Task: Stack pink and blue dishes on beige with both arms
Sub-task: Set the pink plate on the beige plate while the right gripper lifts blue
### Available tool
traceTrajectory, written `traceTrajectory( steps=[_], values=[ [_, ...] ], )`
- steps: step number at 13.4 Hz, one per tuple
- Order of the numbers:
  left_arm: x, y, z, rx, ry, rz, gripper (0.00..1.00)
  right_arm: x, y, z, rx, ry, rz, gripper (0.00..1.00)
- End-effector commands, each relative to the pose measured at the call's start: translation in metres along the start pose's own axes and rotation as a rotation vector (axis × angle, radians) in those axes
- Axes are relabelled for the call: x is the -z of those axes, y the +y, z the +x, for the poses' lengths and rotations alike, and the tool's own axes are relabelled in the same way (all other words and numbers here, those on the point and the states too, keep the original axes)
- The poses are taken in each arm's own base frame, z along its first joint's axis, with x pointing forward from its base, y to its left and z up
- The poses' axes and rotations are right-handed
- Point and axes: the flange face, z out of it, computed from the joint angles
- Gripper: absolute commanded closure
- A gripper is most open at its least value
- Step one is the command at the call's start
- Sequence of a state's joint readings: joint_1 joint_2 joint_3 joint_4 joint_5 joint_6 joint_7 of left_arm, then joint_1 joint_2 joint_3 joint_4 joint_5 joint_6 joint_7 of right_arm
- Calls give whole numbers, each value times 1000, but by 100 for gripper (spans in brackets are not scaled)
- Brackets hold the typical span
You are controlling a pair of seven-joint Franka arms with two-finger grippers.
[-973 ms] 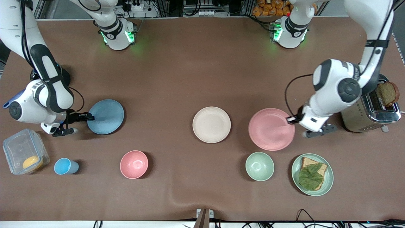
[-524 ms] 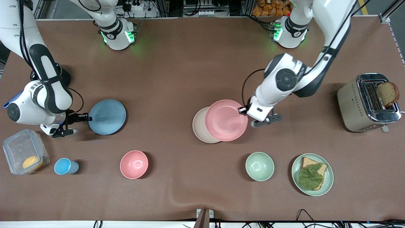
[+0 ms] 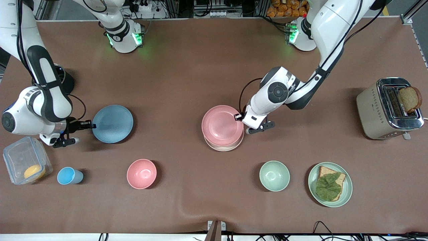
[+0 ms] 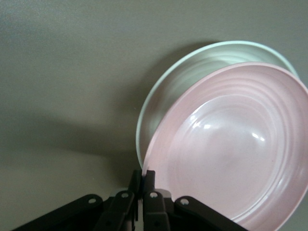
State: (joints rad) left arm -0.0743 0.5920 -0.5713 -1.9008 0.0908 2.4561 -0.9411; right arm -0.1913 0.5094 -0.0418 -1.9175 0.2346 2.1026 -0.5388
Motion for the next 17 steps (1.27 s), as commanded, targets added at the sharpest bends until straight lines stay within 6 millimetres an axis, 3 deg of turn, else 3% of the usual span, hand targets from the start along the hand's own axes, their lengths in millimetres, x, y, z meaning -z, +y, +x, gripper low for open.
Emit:
traceTrajectory(
  steps=[1, 3, 5, 11, 13, 15, 16, 17],
  values=[
    [-6, 1, 4, -1, 20, 3, 100, 21, -7, 14, -8, -6, 29, 100],
    [-10, -3, 12, 10, 29, -3, 100, 42, -32, 26, -56, -58, 51, 100],
    [-10, -1, 13, 5, 38, -12, 100, 52, -70, 39, -108, -101, 50, 100],
    [-19, -1, 19, -3, 57, -41, 100, 43, -197, 74, -244, -100, 40, 100],
    [-19, 0, 21, -1, 62, -52, 100, 44, -224, 78, -264, -95, 61, 100],
    [-22, 0, 22, 0, 58, -53, 100, 41, -237, 79, -269, -100, 56, 100],
    [-23, 0, 22, 3, 55, -52, 92, 40, -239, 80, -268, -102, 61, 100],
    [-23, 0, 23, 6, 57, -53, 45, 33, -244, 81, -269, -110, 75, 100]
  ],
)
